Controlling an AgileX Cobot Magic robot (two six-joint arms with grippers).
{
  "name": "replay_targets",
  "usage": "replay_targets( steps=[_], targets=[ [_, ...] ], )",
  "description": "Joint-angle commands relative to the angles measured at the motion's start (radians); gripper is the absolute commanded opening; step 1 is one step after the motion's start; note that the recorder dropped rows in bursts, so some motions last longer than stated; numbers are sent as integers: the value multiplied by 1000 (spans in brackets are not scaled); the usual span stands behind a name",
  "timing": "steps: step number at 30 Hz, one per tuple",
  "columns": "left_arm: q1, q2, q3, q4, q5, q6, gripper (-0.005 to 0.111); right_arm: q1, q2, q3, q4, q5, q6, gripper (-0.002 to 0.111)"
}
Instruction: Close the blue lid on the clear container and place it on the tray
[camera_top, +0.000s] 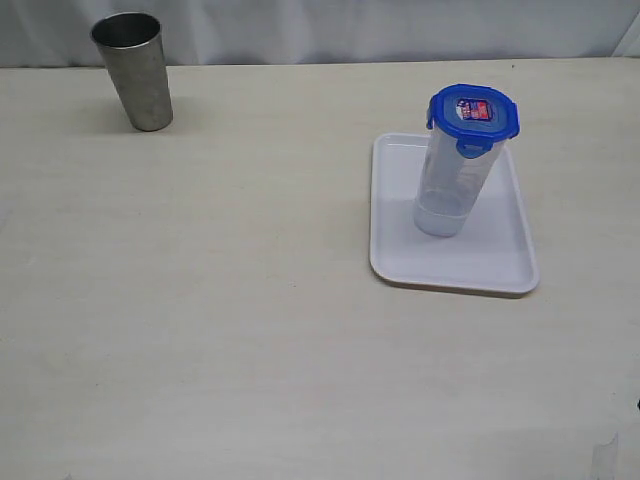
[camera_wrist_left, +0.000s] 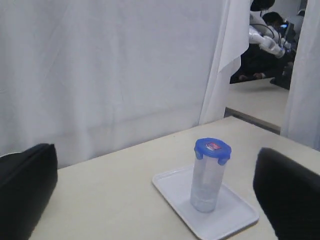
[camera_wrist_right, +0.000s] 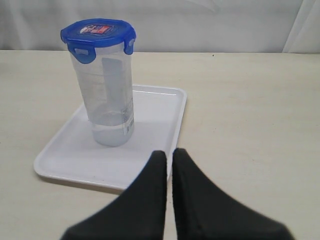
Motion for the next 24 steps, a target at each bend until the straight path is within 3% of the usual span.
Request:
replay_targets(
  steps=[1,9,24],
  targets=[
    [0,-87,6,-10,93,-9,105,-7,-5,4,1,-2,3,4],
    [0,-172,6,-10,259,-9,105,-7,-5,4,1,-2,3,4],
    [0,-177,6,-16,286,-9,105,-7,-5,4,1,-2,3,4]
  ],
)
